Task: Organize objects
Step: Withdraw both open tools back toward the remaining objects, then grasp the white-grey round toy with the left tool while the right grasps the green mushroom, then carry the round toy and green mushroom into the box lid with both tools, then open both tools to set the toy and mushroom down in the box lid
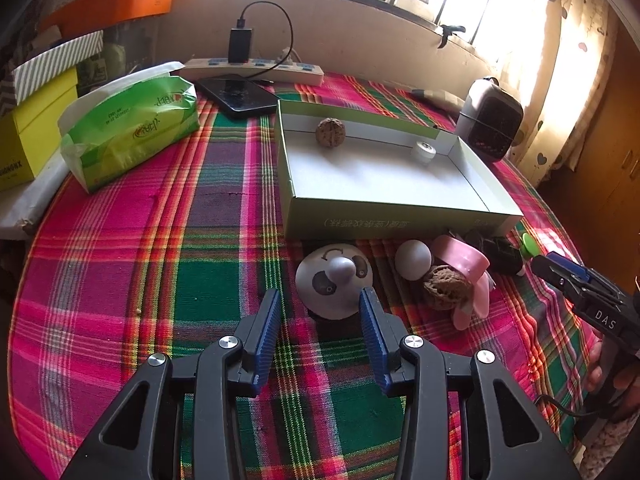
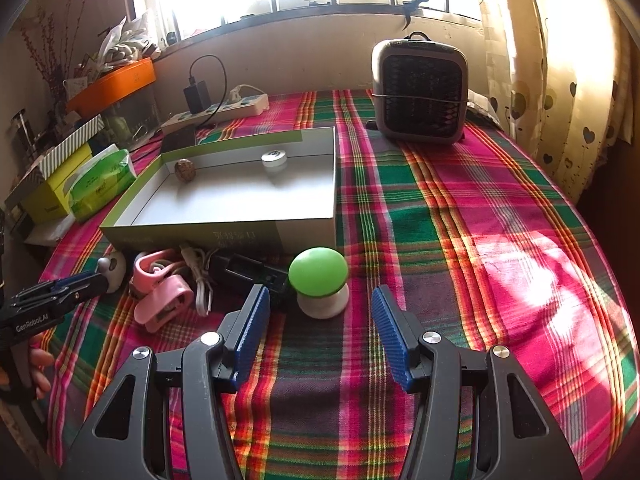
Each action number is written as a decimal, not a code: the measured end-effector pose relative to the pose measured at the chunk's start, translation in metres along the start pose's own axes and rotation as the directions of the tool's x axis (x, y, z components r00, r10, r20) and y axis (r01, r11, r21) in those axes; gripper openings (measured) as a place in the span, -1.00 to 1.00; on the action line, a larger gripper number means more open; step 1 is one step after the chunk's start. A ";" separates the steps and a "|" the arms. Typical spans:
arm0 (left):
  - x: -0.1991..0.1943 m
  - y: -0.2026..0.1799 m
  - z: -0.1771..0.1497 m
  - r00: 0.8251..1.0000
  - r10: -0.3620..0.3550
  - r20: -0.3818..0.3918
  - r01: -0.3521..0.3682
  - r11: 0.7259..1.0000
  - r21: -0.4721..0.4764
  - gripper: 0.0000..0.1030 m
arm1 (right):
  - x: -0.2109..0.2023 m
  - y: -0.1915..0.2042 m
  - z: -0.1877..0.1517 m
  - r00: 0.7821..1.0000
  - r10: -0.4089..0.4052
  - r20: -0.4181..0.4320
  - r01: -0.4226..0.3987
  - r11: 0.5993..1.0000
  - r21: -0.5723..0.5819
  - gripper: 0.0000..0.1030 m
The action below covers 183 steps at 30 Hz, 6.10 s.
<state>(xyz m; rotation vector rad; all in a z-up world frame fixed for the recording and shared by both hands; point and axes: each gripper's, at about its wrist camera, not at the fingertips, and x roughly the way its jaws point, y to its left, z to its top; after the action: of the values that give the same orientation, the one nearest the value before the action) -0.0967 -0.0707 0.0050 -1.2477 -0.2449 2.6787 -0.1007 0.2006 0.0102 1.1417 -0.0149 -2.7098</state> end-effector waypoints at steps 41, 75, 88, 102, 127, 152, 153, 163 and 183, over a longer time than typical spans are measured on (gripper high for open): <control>0.012 -0.010 0.010 1.000 -0.007 -0.009 0.007 1.000 0.020 -0.23 | 0.024 -0.020 0.015 0.998 -0.024 -0.049 0.027 0.998 0.057 0.06; 0.008 -0.003 0.014 1.000 -0.008 0.001 0.008 0.997 -0.075 -0.47 | 0.024 -0.017 0.014 0.999 0.009 -0.050 -0.007 0.999 0.047 -0.32; -0.001 -0.003 0.014 0.999 -0.019 0.030 0.021 0.997 -0.080 -0.47 | 0.018 -0.017 0.015 0.999 0.012 -0.040 -0.010 0.999 0.044 -0.32; -0.018 -0.019 0.029 0.995 -0.065 0.070 0.068 0.997 -0.036 -0.47 | 0.000 -0.011 0.031 1.000 0.014 0.010 -0.015 1.000 0.021 -0.32; 0.027 -0.051 0.104 0.990 -0.130 0.051 0.128 0.991 0.047 -0.47 | 0.035 0.003 0.103 0.993 0.119 0.017 -0.119 0.993 -0.026 -0.32; 0.106 -0.055 0.138 0.990 -0.124 -0.060 0.127 0.991 0.048 -0.47 | 0.115 0.003 0.129 0.988 0.130 -0.081 -0.133 0.991 -0.029 -0.32; 0.107 -0.055 0.138 0.990 -0.124 -0.061 0.127 0.991 0.046 -0.47 | 0.116 0.003 0.130 0.989 0.127 -0.080 -0.129 0.991 -0.029 -0.32; 0.119 -0.057 0.139 0.989 -0.118 -0.086 0.123 0.991 0.056 -0.46 | 0.125 0.004 0.129 0.989 0.119 -0.089 -0.123 0.992 -0.038 -0.32; 0.125 -0.059 0.141 0.987 -0.121 -0.102 0.126 0.991 0.050 -0.39 | 0.130 0.008 0.130 0.992 0.090 -0.090 -0.096 0.994 -0.060 -0.32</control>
<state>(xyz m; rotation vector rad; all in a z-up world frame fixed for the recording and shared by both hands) -0.2789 0.0044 0.0152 -1.2997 -0.2237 2.4943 -0.2799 0.1593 0.0105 1.2087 0.0314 -2.5577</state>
